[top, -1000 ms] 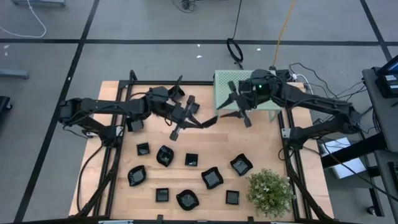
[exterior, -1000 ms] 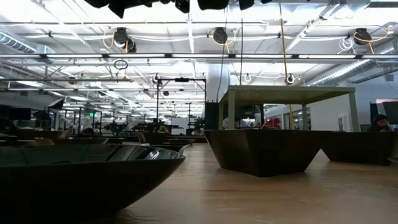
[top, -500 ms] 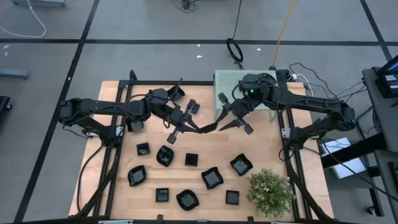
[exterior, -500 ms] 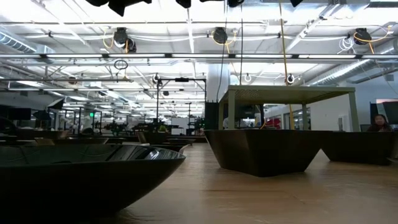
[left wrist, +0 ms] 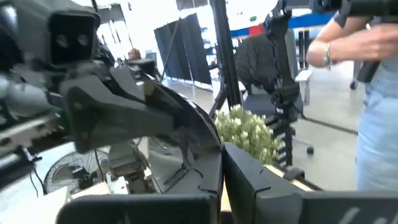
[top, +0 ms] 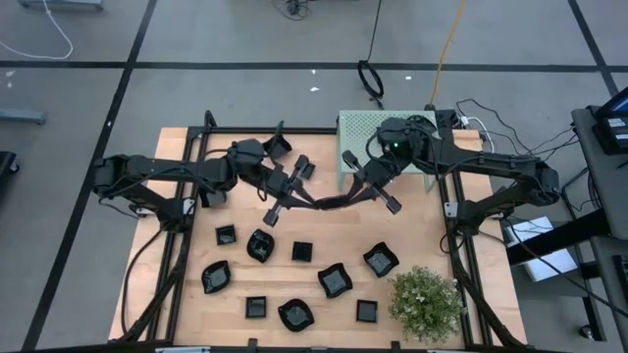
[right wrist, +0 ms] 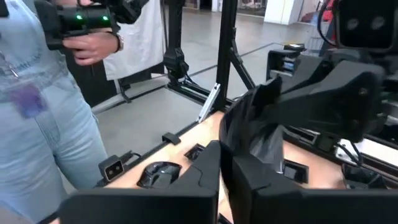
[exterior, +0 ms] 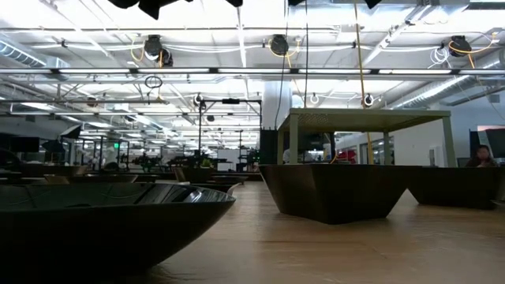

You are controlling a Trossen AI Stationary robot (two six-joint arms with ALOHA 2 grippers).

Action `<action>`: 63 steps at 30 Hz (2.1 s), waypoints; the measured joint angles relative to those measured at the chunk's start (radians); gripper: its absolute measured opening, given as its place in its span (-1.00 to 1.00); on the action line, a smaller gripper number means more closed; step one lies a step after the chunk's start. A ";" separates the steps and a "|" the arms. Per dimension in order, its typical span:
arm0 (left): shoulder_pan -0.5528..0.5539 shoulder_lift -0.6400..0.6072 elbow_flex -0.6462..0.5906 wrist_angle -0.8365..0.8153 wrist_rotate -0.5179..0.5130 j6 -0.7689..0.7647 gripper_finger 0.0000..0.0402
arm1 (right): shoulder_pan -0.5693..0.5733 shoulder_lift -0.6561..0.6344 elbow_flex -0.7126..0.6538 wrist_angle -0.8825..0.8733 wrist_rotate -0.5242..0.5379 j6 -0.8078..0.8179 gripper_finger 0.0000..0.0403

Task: Pick & Place Mini shaped plates
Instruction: Stack the black leaf-shaped plate on top of the leaf-shaped plate on the shelf

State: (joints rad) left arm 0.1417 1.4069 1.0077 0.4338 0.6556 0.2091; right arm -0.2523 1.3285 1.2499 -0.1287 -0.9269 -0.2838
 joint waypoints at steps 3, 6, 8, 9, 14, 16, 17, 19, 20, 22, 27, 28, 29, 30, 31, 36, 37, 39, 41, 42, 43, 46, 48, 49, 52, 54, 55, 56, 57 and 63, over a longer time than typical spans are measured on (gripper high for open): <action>0.000 -0.001 0.000 0.035 -0.021 -0.079 -0.80 | 0.000 0.002 0.000 -0.003 -0.001 0.018 -0.99; 0.000 -0.002 0.000 0.044 -0.099 -0.238 -0.67 | -0.001 0.000 0.000 -0.003 0.001 0.031 -1.00; 0.000 -0.002 0.000 0.044 -0.124 -0.345 -0.56 | -0.002 0.001 0.000 -0.003 0.007 0.038 -1.00; 0.000 -0.002 0.000 0.044 -0.130 -0.382 -0.50 | -0.002 0.001 0.000 -0.003 0.012 0.041 -1.00; -0.003 -0.002 0.000 0.044 -0.134 -0.478 -0.16 | -0.006 0.002 0.000 -0.003 0.067 0.051 -1.00; -0.003 -0.002 0.000 0.044 -0.135 -0.508 -0.03 | -0.020 0.002 0.000 -0.003 0.085 0.070 -1.00; -0.003 -0.002 0.000 0.044 -0.143 -0.513 0.04 | -0.031 0.002 0.000 -0.004 0.085 0.087 -1.00; -0.002 -0.002 0.000 0.045 -0.193 -0.510 0.15 | -0.058 0.001 0.000 -0.008 0.084 0.136 -1.00; 0.000 -0.002 0.000 0.044 -0.226 -0.490 0.20 | -0.072 -0.004 0.000 -0.021 0.086 0.156 -1.00; 0.005 -0.001 0.000 0.044 -0.310 -0.428 0.28 | -0.100 -0.013 0.000 -0.058 0.089 0.167 -1.00; 0.022 -0.001 0.000 0.044 -0.602 -0.293 0.39 | -0.141 -0.036 -0.002 -0.137 0.091 0.170 -1.00; 0.027 -0.001 0.000 0.044 -0.660 -0.272 0.40 | -0.144 -0.042 -0.002 -0.147 0.090 0.169 -1.00; 0.033 -0.001 0.000 0.044 -0.714 -0.256 0.40 | -0.147 -0.047 -0.002 -0.154 0.089 0.169 -1.00; 0.039 -0.001 0.000 0.044 -0.763 -0.241 0.40 | -0.148 -0.050 -0.002 -0.155 0.089 0.169 -1.00; 0.045 -0.001 0.000 0.044 -0.808 -0.231 0.41 | -0.148 -0.055 -0.002 -0.156 0.091 0.169 -1.00; 0.067 -0.001 0.000 0.043 -1.001 -0.214 0.41 | -0.179 -0.095 -0.002 -0.226 0.257 0.148 -1.00; 0.071 -0.001 0.000 0.043 -1.032 -0.215 0.41 | -0.193 -0.111 -0.001 -0.256 0.333 0.127 -1.00; 0.074 -0.001 0.000 0.043 -1.079 -0.217 0.41 | -0.222 -0.147 -0.001 -0.335 0.523 0.084 -1.00; 0.074 -0.001 0.000 0.042 -1.102 -0.217 0.41 | -0.248 -0.174 0.000 -0.418 0.755 0.069 -1.00; 0.074 -0.001 0.000 0.043 -1.102 -0.217 0.41 | -0.260 -0.182 0.000 -0.460 0.868 0.076 -1.00; 0.074 -0.001 0.000 0.042 -1.101 -0.217 0.41 | -0.274 -0.186 0.003 -0.515 0.971 0.092 -1.00; 0.073 -0.001 0.000 0.041 -1.101 -0.222 0.41 | -0.323 -0.171 0.043 -0.731 1.191 0.130 -1.00; 0.074 -0.001 0.000 0.041 -1.101 -0.231 0.41 | -0.347 -0.147 0.080 -0.856 1.287 0.155 -1.00; 0.075 -0.001 0.000 0.042 -1.101 -0.234 0.41 | -0.358 -0.133 0.094 -0.903 1.320 0.171 -1.00; 0.082 -0.001 0.001 0.042 -1.101 -0.237 0.41 | -0.390 -0.099 0.126 -0.977 1.356 0.239 -1.00; 0.086 -0.001 0.001 0.042 -1.101 -0.238 0.41 | -0.404 -0.086 0.135 -0.981 1.369 0.274 -1.00; 0.089 -0.001 0.001 0.042 -1.101 -0.238 0.41 | -0.409 -0.079 0.135 -0.984 1.369 0.285 -1.00; 0.090 -0.001 0.001 0.042 -1.101 -0.239 0.41 | -0.412 -0.070 0.135 -0.985 1.371 0.294 -1.00; 0.092 -0.001 0.001 0.042 -1.101 -0.240 0.41 | -0.414 -0.060 0.135 -0.984 1.372 0.300 -1.00; 0.095 -0.001 0.001 0.042 -1.101 -0.240 0.41 | -0.430 -0.002 0.135 -0.983 1.372 0.301 -1.00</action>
State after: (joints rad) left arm 0.2363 1.4059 1.0088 0.4755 -0.4458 -0.0311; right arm -0.6821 1.3269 1.3846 -1.1122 0.4446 0.0174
